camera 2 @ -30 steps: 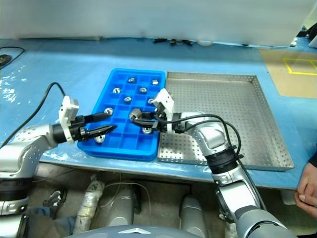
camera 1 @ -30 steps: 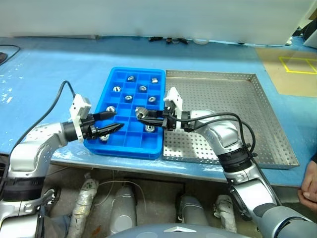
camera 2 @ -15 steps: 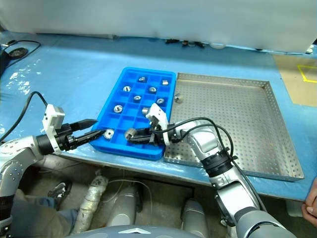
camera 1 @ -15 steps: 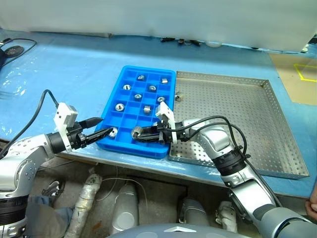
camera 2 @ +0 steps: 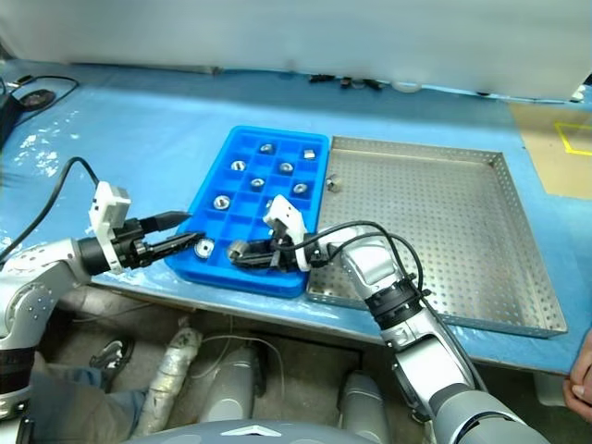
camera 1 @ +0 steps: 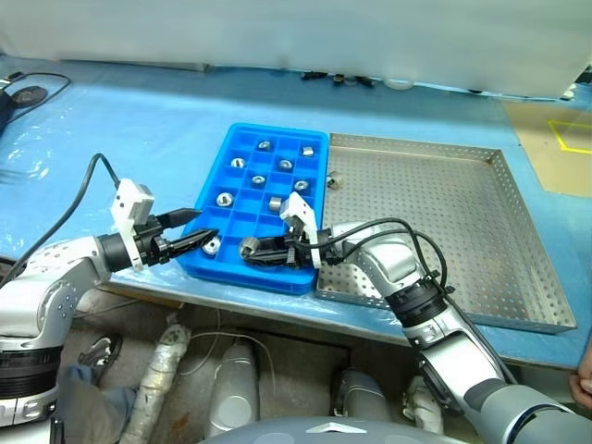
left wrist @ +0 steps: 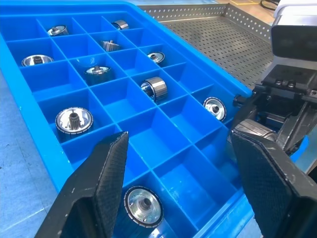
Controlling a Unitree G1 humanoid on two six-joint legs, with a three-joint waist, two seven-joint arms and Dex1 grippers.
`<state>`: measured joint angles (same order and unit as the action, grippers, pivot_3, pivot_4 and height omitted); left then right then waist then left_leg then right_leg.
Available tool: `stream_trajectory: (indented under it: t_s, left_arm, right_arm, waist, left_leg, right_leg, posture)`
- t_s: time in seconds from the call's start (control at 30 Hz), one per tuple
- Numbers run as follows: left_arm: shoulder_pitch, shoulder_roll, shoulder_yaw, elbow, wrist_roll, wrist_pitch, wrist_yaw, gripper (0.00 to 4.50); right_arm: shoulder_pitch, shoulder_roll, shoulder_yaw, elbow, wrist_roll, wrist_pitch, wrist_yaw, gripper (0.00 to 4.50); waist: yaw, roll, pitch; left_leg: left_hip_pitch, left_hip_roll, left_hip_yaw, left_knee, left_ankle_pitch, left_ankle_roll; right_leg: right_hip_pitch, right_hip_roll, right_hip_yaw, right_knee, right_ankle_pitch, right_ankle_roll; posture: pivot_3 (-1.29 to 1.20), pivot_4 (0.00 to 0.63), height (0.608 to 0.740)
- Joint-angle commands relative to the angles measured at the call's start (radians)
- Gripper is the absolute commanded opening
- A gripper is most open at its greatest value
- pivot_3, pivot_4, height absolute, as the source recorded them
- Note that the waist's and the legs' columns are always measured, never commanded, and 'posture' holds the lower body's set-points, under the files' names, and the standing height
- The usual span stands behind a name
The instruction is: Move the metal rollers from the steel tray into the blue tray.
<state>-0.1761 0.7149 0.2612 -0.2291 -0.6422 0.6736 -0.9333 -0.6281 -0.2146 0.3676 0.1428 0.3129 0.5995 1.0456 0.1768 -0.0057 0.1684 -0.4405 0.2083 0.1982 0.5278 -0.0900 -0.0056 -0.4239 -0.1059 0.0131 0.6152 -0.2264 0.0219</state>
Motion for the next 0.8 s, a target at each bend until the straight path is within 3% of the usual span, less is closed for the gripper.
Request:
stream_trajectory:
  t_s: [0.03,0.13,0.5,0.8]
  left_arm:
    - [-0.027,0.016,-0.004,0.01,-0.005,-0.012,-0.012,3.47]
    - [-0.057,0.015,-0.02,0.033,-0.001,-0.018,-0.018,3.47]
    - [-0.2,-0.012,-0.092,0.156,0.031,-0.059,-0.055,3.47]
    - [-0.461,-0.175,-0.207,0.41,0.146,-0.187,-0.033,3.47]
  right_arm:
    - [0.006,-0.011,-0.007,-0.021,-0.004,-0.016,0.0,1.85]
    - [0.002,-0.015,-0.015,-0.02,-0.008,-0.007,-0.016,2.76]
    - [0.006,-0.046,-0.133,-0.096,0.043,-0.002,-0.085,2.76]
    - [-0.065,-0.059,-0.351,0.0,0.021,-0.114,-0.291,2.76]
  waist:
    - [0.0,0.0,0.0]
    - [0.0,0.0,0.0]
    - [-0.008,-0.001,-0.001]
    - [-0.043,-0.001,-0.001]
  left_leg:
    - [0.0,0.0,0.0,0.0,0.0,0.0]
    - [0.0,0.0,0.0,0.001,0.0,0.0]
    - [0.001,-0.001,0.0,0.003,0.001,-0.002]
    - [0.0,-0.001,0.0,0.009,0.003,-0.004]
  right_leg:
    - [0.0,0.0,0.0,0.0,0.0,0.0]
    - [0.0,-0.001,0.0,0.001,0.0,0.0]
    - [0.001,-0.001,0.0,0.006,0.0,0.0]
    - [0.001,-0.001,0.001,0.009,0.0,0.0]
  posture:
    - [0.2,0.15,0.74]
    - [0.18,0.15,0.74]
    - [0.1,0.15,0.74]
    - [-0.03,0.15,0.74]
